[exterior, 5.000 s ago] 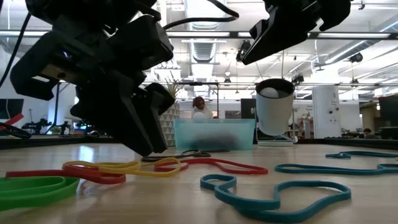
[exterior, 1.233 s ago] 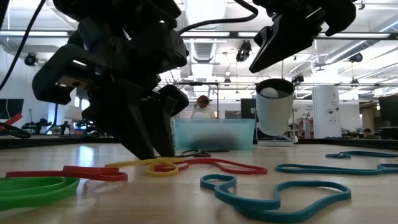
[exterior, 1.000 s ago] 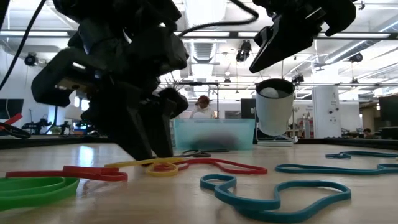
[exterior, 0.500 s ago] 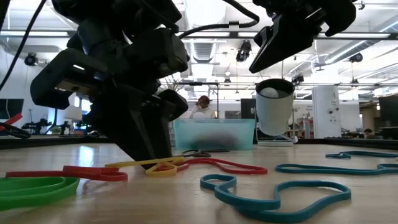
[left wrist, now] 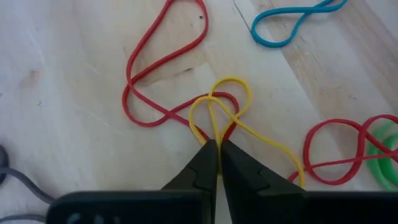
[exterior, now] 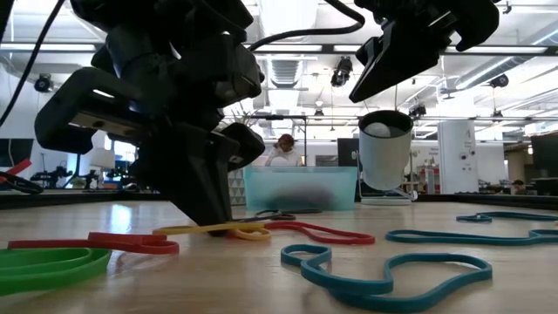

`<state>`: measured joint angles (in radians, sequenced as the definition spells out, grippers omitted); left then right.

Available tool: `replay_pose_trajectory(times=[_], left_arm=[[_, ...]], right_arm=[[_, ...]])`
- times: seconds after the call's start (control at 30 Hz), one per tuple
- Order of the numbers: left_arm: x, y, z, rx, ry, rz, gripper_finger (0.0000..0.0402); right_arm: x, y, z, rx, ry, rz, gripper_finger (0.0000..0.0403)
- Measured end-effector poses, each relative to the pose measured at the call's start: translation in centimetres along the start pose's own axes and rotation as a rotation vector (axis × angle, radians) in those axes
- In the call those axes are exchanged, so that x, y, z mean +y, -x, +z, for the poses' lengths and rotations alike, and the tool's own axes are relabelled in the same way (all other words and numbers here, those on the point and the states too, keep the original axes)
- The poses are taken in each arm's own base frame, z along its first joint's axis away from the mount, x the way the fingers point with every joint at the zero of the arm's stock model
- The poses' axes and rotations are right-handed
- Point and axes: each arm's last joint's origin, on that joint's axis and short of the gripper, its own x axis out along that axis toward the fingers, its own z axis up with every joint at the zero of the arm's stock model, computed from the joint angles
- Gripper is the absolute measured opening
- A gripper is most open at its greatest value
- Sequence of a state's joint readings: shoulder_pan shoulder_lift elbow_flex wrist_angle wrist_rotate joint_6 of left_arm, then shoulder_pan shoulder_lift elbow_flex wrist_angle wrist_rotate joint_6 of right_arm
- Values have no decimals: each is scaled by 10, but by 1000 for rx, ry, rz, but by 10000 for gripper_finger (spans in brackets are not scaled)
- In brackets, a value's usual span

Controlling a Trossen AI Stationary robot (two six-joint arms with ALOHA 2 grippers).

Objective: Pick and place rubber bands into bin
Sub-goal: Put the yellow rubber band into the green bin

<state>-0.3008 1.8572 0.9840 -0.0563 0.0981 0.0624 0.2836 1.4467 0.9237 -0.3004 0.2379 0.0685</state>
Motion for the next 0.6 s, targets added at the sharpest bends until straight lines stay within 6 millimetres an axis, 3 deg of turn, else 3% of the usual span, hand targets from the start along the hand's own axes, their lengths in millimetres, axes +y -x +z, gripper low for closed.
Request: replay_pose_trajectory(times=[0.23, 0.6], left_arm=[[1, 12, 3, -4, -1, 32, 1], [-2, 56, 21, -113, -10, 49, 0]], right_arm=[[0, 0, 0, 1, 0, 0, 59], [0, -1, -2, 13, 1, -1, 59]])
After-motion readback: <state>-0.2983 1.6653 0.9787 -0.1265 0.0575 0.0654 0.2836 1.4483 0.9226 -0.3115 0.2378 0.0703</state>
